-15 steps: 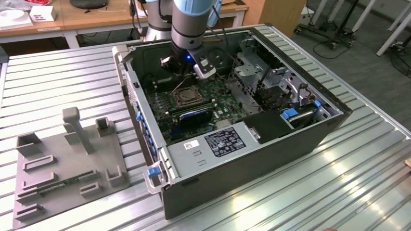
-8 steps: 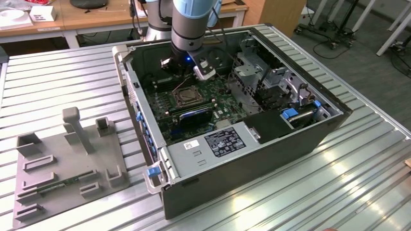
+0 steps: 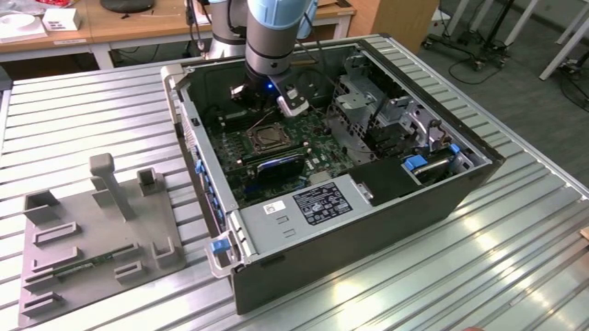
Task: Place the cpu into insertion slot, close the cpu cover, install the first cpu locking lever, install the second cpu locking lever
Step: 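Install the first cpu locking lever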
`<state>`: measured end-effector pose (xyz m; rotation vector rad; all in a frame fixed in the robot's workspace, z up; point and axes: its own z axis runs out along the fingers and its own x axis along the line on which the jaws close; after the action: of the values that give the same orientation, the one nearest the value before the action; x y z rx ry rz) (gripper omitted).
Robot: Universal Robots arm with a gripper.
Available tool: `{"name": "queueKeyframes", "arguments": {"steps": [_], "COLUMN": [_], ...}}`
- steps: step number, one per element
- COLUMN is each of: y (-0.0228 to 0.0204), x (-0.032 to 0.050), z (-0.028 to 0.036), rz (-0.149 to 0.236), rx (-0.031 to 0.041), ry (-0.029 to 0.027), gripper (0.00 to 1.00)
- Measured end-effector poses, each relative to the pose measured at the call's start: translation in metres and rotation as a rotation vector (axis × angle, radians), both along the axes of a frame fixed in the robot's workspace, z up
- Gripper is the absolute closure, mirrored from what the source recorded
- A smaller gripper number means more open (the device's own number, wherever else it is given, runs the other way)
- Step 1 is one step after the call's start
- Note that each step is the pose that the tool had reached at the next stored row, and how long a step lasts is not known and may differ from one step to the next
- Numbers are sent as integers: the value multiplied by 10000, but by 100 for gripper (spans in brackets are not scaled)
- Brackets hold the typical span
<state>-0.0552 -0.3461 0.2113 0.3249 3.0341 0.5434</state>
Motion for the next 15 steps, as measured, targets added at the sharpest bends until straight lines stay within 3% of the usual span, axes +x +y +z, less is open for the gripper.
{"name": "queueKeyframes", "arguments": {"steps": [15], "y": [1], "x": [45], "z": [-25], "rz": [-1], "rx": [2], "ry": [-1], "gripper": [90]}}
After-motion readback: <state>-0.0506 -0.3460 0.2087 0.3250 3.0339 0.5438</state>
